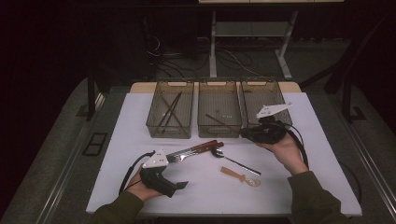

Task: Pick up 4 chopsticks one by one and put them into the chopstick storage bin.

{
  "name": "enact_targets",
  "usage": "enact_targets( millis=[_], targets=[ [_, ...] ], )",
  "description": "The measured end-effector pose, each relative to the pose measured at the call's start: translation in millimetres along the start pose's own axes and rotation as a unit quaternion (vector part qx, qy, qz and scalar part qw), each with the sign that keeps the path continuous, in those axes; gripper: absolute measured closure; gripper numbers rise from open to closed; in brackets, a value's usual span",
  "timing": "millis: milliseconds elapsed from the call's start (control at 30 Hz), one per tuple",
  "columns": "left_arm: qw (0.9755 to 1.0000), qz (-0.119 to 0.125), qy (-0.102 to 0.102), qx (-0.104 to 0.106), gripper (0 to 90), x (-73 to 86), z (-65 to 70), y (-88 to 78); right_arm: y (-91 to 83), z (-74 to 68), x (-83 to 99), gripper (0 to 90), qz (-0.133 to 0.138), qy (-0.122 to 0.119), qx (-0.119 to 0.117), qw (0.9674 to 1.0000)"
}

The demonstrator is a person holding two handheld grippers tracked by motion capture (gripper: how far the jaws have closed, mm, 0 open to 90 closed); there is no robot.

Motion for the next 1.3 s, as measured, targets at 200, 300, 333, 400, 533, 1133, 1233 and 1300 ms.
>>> enact_targets(
  millis=[200, 300, 333, 400, 533, 1133, 1233, 1300],
  targets=[
    [1.0000, -0.001, 0.002, -0.002, 0.0, 0.2, -0.2, -0.7, 18.9, -3.6, -16.9, 85.3, -0.010, -0.004, 0.004, 0.9999],
    [1.0000, -0.001, 0.003, -0.002, 0.0, 0.3, -0.1, -0.8, 26.6, -5.3, -26.1, 85.3, -0.012, -0.006, 0.005, 0.9999],
    [1.0000, -0.001, 0.003, -0.001, 0.0, 0.2, 0.0, -0.7, 28.9, -5.8, -29.0, 85.3, -0.014, -0.006, 0.005, 0.9999],
    [1.0000, 0.001, 0.001, -0.001, 0.0, 0.0, 0.3, -0.6, 33.4, -7.2, -34.6, 85.3, -0.016, -0.004, 0.006, 0.9998],
    [1.0000, 0.002, 0.003, -0.001, 0.0, -0.2, 0.2, -0.2, 41.9, -6.8, -45.8, 85.3, -0.016, -0.002, 0.014, 0.9998],
    [1.0000, 0.003, -0.003, -0.004, 0.0, -0.2, -5.6, 0.1, 84.3, -2.3, -96.4, 85.3, -0.017, 0.012, 0.039, 0.9990],
    [1.0000, 0.002, 0.000, -0.004, 0.0, -0.2, -7.5, 0.0, 94.1, -3.4, -104.0, 85.3, -0.018, 0.015, 0.040, 0.9989],
    [1.0000, 0.000, 0.004, -0.003, 0.0, -0.2, -7.8, -0.3, 101.5, -4.4, -109.0, 85.2, -0.019, 0.015, 0.040, 0.9989]
  ],
)
Point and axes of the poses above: each handheld gripper's, and its own axes: y roughly forward along the jaws, x roughly out of its underside, z roughly to its right, the point moved 6 cm from there along y, roughly forward along the jaws
